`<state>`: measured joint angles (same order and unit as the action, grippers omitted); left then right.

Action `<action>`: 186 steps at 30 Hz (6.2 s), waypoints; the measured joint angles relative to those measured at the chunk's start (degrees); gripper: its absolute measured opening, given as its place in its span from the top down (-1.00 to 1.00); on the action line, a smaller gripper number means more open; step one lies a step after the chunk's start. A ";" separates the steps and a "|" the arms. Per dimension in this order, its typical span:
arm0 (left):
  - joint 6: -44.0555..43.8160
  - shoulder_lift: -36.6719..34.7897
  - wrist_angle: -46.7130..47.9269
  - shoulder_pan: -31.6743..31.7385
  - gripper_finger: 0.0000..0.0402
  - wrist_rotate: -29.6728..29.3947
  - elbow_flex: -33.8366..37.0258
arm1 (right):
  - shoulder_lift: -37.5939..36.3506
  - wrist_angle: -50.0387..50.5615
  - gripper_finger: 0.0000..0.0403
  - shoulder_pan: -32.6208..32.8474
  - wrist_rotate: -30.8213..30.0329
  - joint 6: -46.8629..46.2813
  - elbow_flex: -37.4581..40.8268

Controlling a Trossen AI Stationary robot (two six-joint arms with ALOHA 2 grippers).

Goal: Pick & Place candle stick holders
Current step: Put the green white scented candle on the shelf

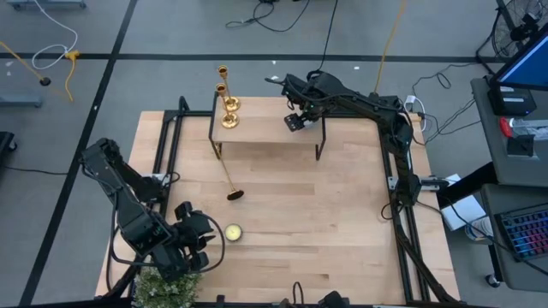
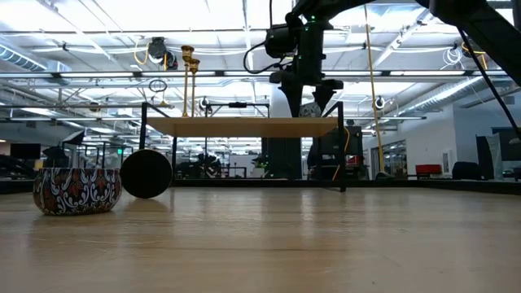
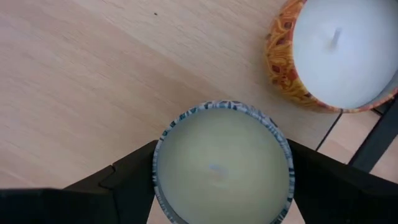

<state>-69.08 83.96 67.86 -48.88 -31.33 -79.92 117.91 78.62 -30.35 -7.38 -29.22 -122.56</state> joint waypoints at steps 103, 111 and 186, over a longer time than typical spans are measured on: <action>0.20 0.00 2.97 0.04 0.56 2.43 0.00 | -4.39 -5.04 1.00 4.85 4.28 -4.05 -0.79; 0.17 0.00 3.09 0.04 0.56 2.38 0.00 | -4.35 -5.21 1.00 4.59 2.95 -5.06 -0.79; -1.58 0.02 3.09 0.00 0.56 2.32 0.00 | -0.93 -1.72 1.00 4.52 -3.00 -1.60 -0.76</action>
<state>-70.66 83.99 70.96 -48.88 -29.02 -79.92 116.98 76.90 -25.82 -10.37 -30.82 -123.33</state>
